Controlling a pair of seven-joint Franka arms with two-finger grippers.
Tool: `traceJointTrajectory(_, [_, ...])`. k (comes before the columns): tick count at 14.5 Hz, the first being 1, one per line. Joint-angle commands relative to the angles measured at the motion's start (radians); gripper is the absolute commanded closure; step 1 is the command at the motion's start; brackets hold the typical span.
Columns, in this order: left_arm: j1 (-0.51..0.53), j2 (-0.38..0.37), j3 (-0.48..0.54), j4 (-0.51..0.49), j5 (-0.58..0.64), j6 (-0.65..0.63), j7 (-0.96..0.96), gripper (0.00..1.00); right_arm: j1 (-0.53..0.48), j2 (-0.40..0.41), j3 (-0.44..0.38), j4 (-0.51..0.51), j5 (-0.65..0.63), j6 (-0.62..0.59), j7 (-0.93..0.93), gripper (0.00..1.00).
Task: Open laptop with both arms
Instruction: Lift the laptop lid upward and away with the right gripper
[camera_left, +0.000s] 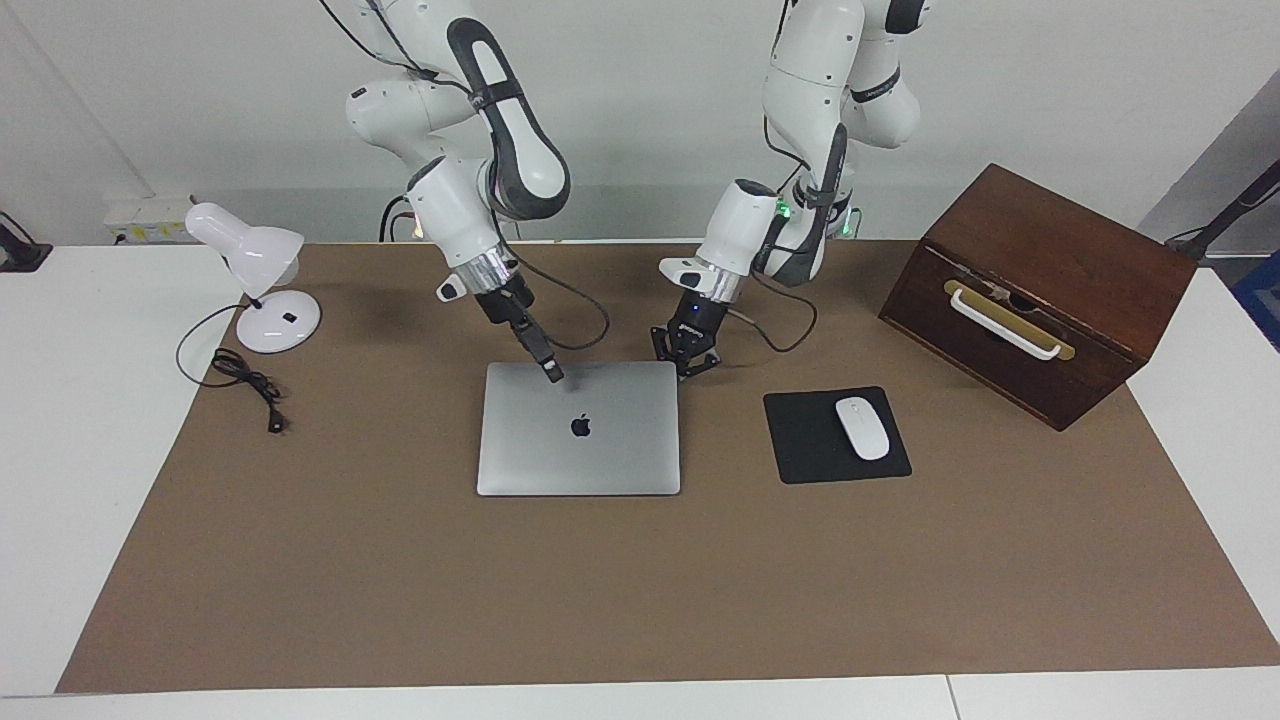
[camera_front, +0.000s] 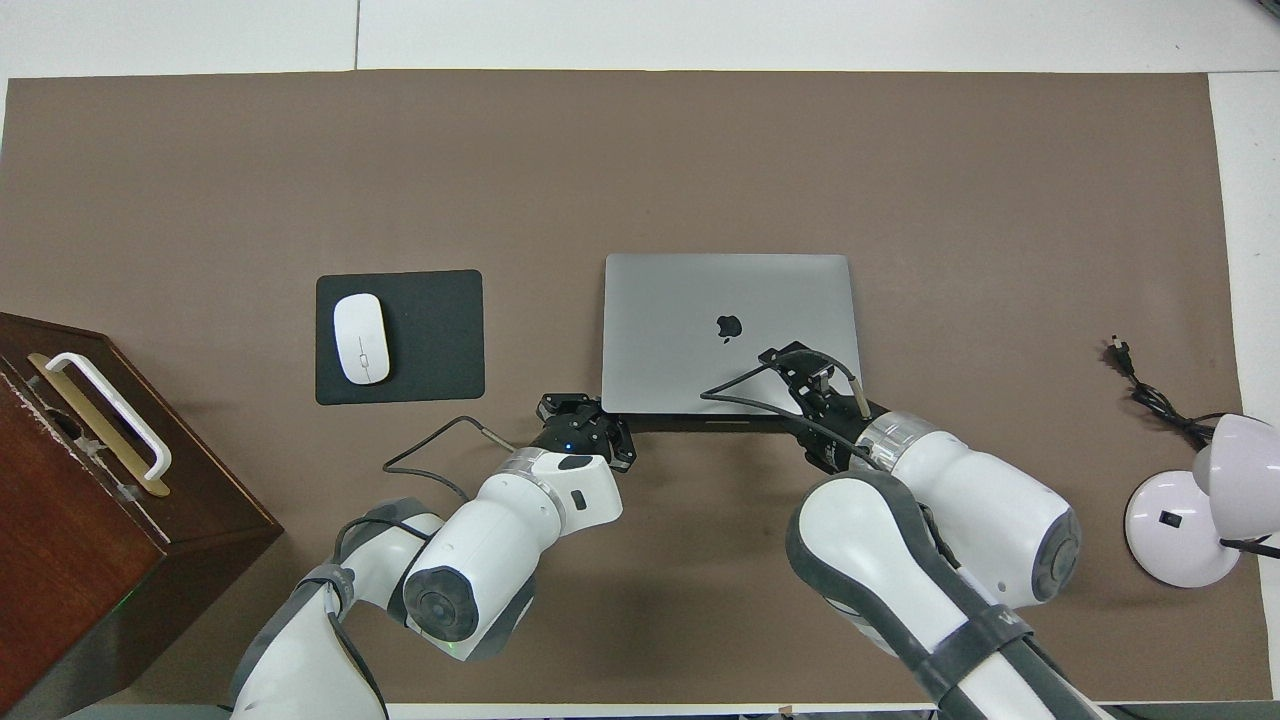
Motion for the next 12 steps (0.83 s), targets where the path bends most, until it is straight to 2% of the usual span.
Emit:
traceJointTrajectory(1, [-0.026, 0.03, 0.008, 0.011, -0.029, 0.017, 0.023, 1.0, -0.013, 0.03, 0.007, 0.044, 0.033, 0.018, -0.063, 0.05])
traceJointTrajectory(12, [-0.026, 0.03, 0.008, 0.011, -0.029, 0.017, 0.023, 1.0, -0.039, 0.125, 0.007, 0.173, 0.033, 0.018, -0.126, 0.05])
